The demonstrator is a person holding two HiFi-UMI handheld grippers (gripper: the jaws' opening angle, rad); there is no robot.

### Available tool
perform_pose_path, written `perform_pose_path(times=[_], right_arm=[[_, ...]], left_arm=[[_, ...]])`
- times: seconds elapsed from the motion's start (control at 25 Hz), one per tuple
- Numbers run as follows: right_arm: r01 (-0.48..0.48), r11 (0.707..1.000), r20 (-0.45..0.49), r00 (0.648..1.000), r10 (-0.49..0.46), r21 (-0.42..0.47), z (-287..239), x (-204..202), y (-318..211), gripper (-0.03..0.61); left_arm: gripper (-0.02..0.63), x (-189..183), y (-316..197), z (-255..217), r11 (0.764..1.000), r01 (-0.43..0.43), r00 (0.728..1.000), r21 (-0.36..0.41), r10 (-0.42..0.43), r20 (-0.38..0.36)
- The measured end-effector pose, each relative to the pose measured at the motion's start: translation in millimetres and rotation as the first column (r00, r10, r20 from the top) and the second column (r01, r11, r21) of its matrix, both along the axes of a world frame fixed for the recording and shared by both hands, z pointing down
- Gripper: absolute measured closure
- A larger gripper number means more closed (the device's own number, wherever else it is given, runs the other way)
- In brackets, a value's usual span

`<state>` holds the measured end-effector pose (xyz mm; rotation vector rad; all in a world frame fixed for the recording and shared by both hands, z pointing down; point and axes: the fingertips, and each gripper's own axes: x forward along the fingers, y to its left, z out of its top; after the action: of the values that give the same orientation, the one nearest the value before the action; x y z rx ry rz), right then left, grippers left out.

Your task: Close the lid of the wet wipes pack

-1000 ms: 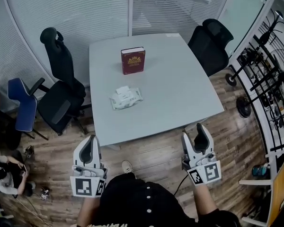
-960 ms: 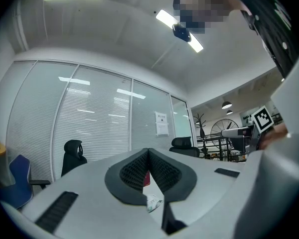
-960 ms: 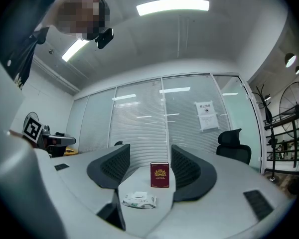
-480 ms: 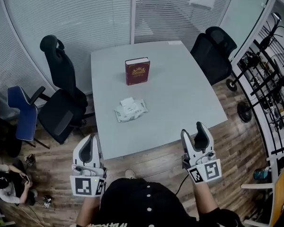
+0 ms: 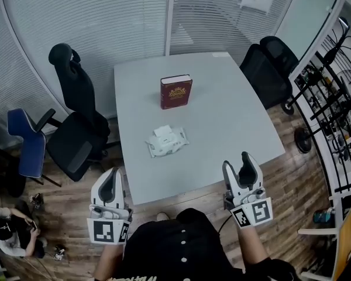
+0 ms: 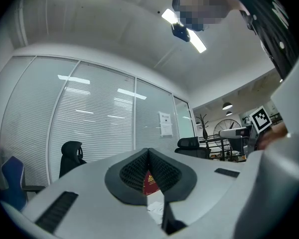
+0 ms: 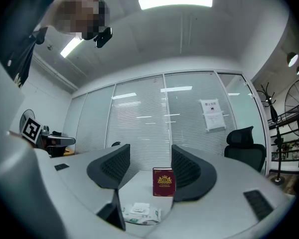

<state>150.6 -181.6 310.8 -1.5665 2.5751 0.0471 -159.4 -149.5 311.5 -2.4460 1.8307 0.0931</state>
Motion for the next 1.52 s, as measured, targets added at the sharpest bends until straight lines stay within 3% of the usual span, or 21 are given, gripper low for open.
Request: perform_pose_path(times=[0.36, 0.76, 0.96, 1.12, 1.32, 1.52], right_arm=[[0.032, 0.998, 0.047, 0.998, -0.03, -0.049, 6.3, -3.6, -40.6, 0.319], [0.199, 0.973, 0.109, 0.976, -0.186, -0.115, 20.5, -19.9, -120.2, 0.321], [0.317, 0.917, 0.132, 0.947, -0.293, -0.242, 56.3, -35.1, -158.0, 0.321], [0.381, 0.864, 0.109, 0.924, -0.367, -0.328, 86.8, -49.9, -182.2, 0.321], [0.436, 0.807, 0.104, 0.896, -0.432, -0.397, 123.2, -67.2, -209.6, 0.311], [0.494, 0.755, 0.128, 0.862, -0.491, -0.431, 151.5, -85.6, -232.2, 0.311]], left_arm=[[0.598, -8.6, -19.9, 12.9, 0.998, 0.037, 0.999, -0.042, -0.038, -0.007], [0.6, -8.4, -62.3, 19.6, 0.988, 0.134, 0.991, -0.08, -0.134, 0.006], [0.598, -7.2, -76.5, 26.1, 0.975, 0.188, 0.982, -0.116, -0.188, 0.013], [0.598, -1.7, -75.5, 27.8, 0.969, 0.222, 0.974, -0.112, -0.216, 0.061], [0.598, 6.3, -78.4, 36.7, 0.96, 0.237, 0.971, -0.147, -0.231, 0.062], [0.598, 4.2, -73.2, 51.9, 0.937, 0.286, 0.958, -0.202, -0.274, 0.083]])
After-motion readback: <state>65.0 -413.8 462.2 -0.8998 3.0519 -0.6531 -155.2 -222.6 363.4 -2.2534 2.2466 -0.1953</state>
